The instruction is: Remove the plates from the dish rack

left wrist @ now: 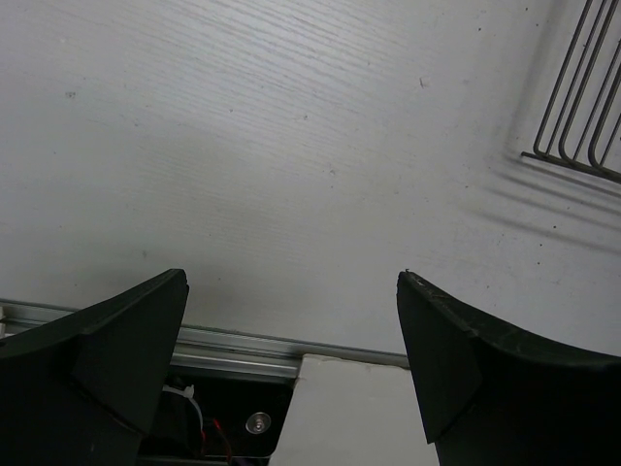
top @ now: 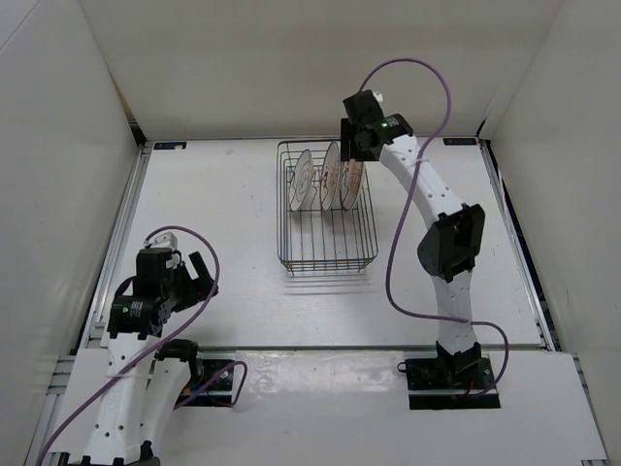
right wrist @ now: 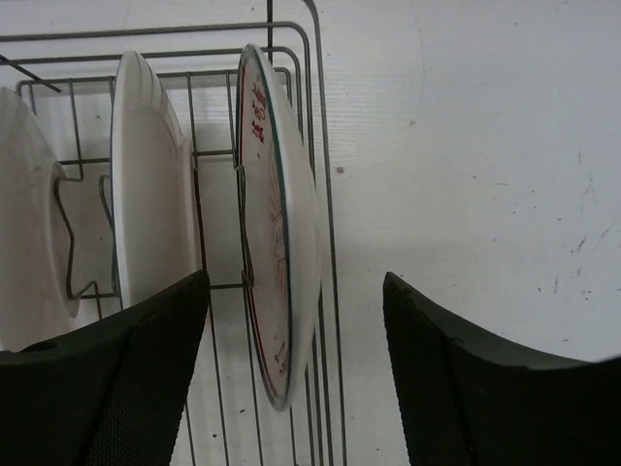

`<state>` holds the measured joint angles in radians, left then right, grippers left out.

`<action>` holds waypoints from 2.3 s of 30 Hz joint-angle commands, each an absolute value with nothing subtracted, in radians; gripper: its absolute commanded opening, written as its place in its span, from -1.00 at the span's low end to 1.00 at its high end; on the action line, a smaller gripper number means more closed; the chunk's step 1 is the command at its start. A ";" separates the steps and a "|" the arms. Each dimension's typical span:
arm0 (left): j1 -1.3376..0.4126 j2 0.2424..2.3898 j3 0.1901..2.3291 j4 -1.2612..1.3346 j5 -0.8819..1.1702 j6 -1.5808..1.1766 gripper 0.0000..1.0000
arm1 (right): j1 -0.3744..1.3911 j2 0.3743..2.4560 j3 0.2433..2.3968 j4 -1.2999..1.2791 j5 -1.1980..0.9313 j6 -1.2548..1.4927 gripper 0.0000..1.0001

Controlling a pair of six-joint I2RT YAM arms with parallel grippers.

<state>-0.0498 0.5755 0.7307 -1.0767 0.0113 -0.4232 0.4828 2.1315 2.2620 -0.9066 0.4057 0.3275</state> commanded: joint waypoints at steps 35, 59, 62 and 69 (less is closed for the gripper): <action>-0.106 0.569 0.660 -1.048 0.075 -0.483 0.99 | 0.549 1.933 2.283 -0.773 0.827 0.216 -1.00; -0.158 0.583 0.609 -1.009 0.195 -0.482 0.99 | -0.265 1.235 1.033 -0.398 -0.132 0.641 -1.00; -0.163 0.571 0.594 -1.014 0.186 -0.489 0.99 | -0.291 1.223 0.933 -0.367 -0.103 0.686 -1.00; -0.172 0.569 0.591 -1.014 0.187 -0.488 0.99 | -0.316 1.146 0.668 -0.215 -0.031 0.781 -1.00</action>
